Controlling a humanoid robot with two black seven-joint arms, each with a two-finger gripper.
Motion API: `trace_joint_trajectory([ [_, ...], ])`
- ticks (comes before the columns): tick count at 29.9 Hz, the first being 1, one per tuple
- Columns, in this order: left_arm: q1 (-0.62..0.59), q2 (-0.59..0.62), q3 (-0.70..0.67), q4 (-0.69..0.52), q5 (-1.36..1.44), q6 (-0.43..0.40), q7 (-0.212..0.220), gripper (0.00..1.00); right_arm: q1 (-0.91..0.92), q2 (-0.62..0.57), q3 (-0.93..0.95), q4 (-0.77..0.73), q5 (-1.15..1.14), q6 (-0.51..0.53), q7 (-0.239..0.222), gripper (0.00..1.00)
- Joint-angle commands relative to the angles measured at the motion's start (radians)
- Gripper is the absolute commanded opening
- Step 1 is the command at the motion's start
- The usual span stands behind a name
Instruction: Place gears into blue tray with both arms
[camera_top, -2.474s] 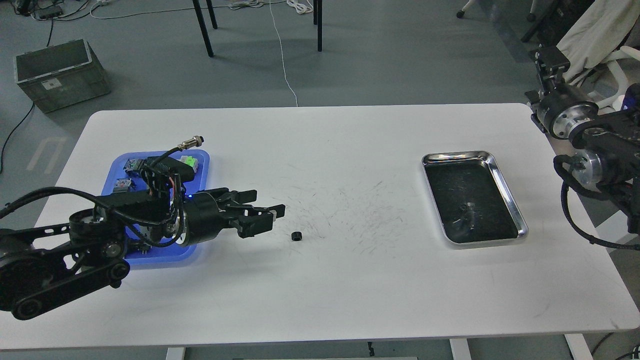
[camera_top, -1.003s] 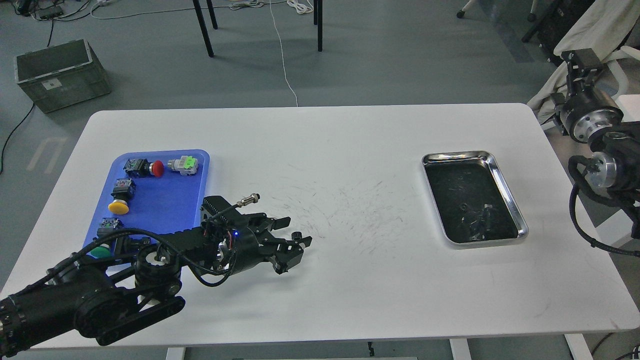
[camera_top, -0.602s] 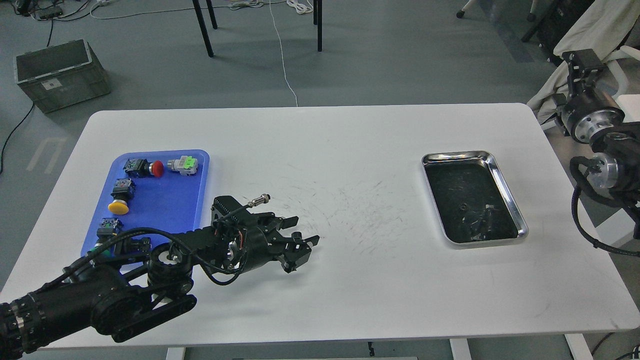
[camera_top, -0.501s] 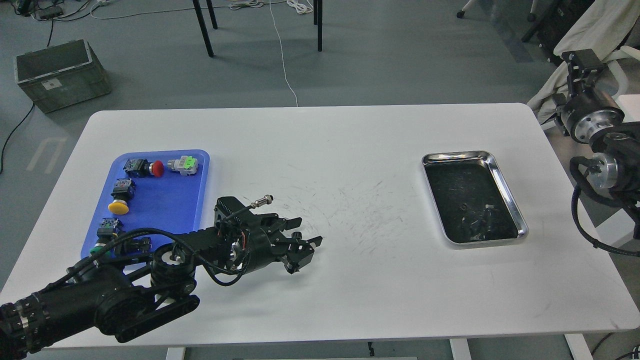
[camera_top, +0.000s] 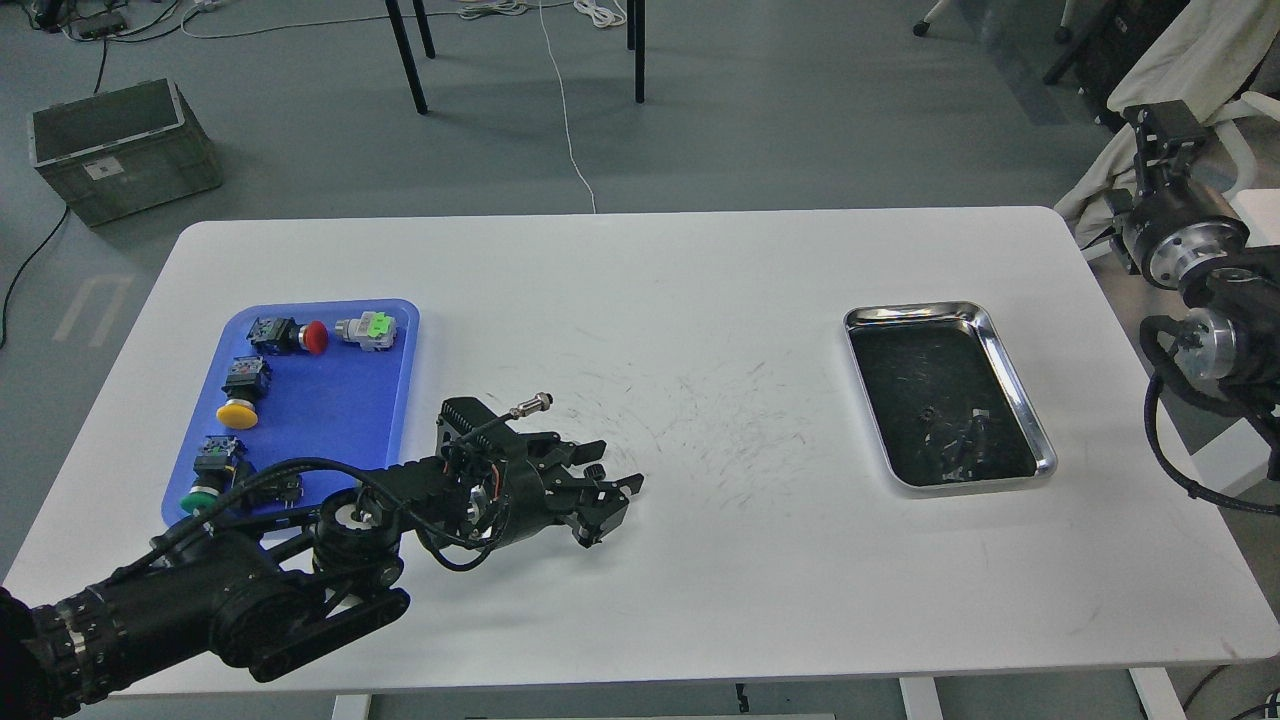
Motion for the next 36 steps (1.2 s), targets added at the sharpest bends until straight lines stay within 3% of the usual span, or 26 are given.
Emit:
trace_joint_trajectory([
  [1, 0.009, 0.002, 0.000, -0.001, 0.000, -0.001, -0.005, 0.53, -0.008, 0.000, 0.000, -0.002, 0.000, 0.000, 0.002, 0.95],
  [5, 0.013, 0.002, 0.000, -0.004, 0.000, -0.003, -0.016, 0.49, -0.010, 0.001, 0.000, -0.002, 0.000, 0.000, 0.003, 0.95],
  [20, 0.009, 0.064, 0.035, -0.062, -0.002, -0.021, -0.020, 0.14, -0.013, 0.001, 0.000, -0.002, -0.011, 0.000, 0.003, 0.95],
  [36, 0.007, 0.114, 0.037, -0.099, -0.012, -0.047, -0.017, 0.07, -0.020, 0.003, 0.000, 0.000, -0.023, 0.000, 0.005, 0.95],
])
